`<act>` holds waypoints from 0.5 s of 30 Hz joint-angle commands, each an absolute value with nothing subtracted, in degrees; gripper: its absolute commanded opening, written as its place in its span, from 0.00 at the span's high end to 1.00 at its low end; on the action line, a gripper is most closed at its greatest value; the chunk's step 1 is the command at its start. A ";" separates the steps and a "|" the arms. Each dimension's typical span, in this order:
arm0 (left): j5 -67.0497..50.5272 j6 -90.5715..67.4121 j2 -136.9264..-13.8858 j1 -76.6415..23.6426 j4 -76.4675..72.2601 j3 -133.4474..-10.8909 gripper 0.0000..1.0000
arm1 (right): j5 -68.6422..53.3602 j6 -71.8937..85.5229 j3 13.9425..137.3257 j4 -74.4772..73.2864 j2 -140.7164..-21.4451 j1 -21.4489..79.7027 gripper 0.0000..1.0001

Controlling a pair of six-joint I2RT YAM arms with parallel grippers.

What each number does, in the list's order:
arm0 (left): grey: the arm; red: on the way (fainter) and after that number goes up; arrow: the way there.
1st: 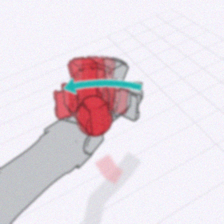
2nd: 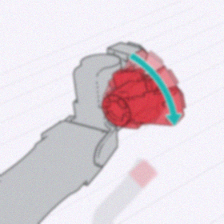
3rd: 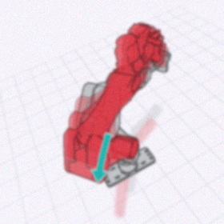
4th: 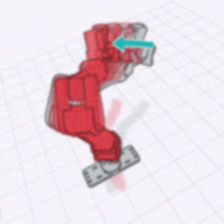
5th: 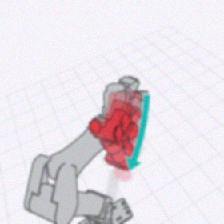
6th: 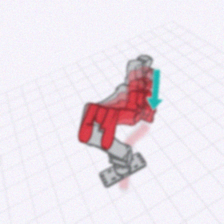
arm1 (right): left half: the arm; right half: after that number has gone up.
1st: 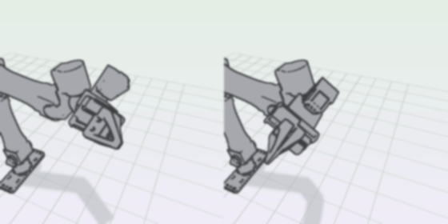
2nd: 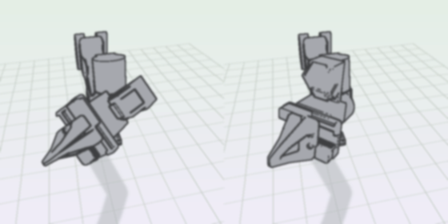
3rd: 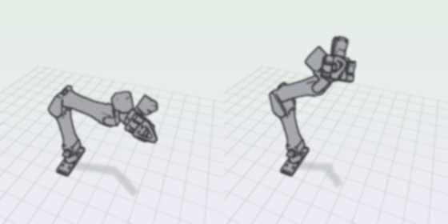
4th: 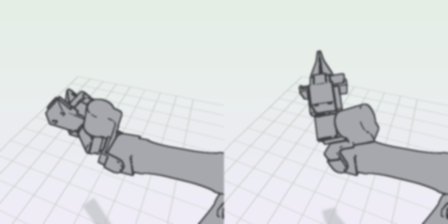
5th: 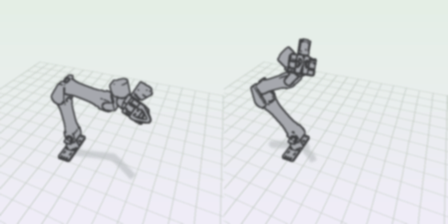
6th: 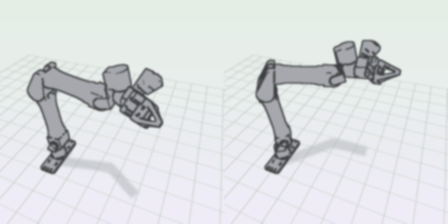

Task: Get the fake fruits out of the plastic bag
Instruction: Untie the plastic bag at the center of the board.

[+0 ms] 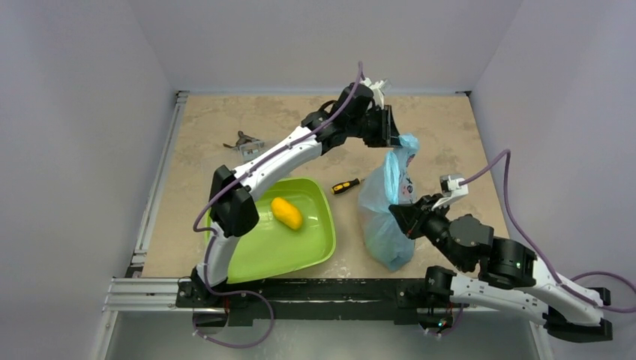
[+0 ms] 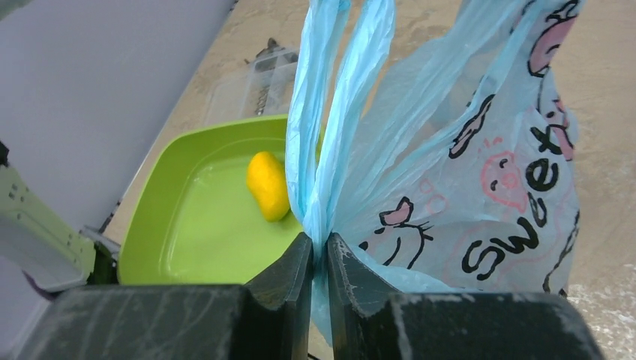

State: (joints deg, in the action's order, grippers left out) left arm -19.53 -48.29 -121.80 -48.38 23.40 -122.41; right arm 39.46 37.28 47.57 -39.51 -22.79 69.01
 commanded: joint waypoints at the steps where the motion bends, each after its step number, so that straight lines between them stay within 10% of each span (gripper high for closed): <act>1: -21.32 -38.79 -112.23 -46.59 32.60 -120.11 0.66 | 33.44 34.85 46.79 -33.27 -24.93 69.66 0.87; 7: -18.56 -33.56 -93.50 -45.65 34.17 -99.51 0.24 | 30.53 33.84 46.78 -30.85 -28.92 69.61 0.85; 15: -18.58 -37.89 -75.26 -46.42 25.61 -79.20 0.18 | 27.83 35.48 46.59 -32.33 -31.20 69.61 0.67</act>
